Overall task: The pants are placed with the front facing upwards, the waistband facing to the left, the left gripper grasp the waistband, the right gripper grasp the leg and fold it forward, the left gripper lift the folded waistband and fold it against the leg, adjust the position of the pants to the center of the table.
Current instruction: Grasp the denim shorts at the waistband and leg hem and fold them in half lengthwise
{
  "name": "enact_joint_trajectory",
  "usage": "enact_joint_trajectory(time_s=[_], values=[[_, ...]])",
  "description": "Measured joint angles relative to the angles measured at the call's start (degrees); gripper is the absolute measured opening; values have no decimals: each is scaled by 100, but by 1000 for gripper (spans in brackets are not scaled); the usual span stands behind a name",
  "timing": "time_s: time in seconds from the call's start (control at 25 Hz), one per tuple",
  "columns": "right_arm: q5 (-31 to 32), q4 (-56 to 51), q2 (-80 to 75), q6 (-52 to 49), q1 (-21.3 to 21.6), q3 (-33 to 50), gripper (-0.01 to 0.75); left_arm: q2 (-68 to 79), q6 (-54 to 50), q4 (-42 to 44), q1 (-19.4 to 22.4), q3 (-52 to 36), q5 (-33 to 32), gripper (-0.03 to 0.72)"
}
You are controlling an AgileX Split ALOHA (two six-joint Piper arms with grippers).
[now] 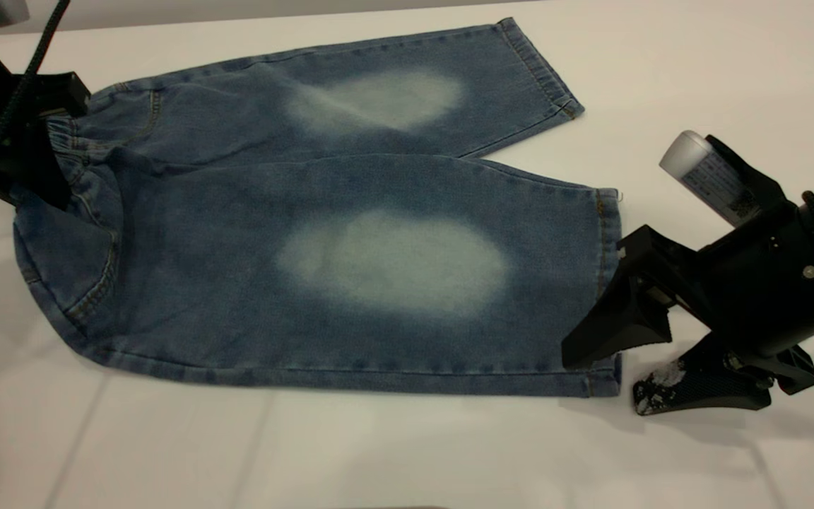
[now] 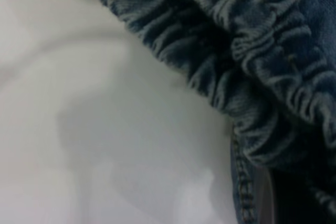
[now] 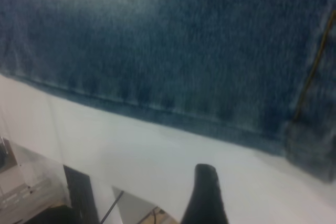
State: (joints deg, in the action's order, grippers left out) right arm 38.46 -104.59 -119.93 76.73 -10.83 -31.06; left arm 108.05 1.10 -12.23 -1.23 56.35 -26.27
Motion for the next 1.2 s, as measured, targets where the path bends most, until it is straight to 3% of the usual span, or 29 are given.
enact_joint_trajectory(time_s=[0.28, 0.6, 1.2], values=[[29, 0, -115, -47, 0, -218, 484, 0, -5, 0, 0, 80, -29, 99], [626, -12, -537, -51, 0, -437, 465, -57, -5, -134, 0, 266, -78, 99], [207, 1, -630, -198, -3, -871, 115, -57, -5, -145, 0, 296, -103, 99]])
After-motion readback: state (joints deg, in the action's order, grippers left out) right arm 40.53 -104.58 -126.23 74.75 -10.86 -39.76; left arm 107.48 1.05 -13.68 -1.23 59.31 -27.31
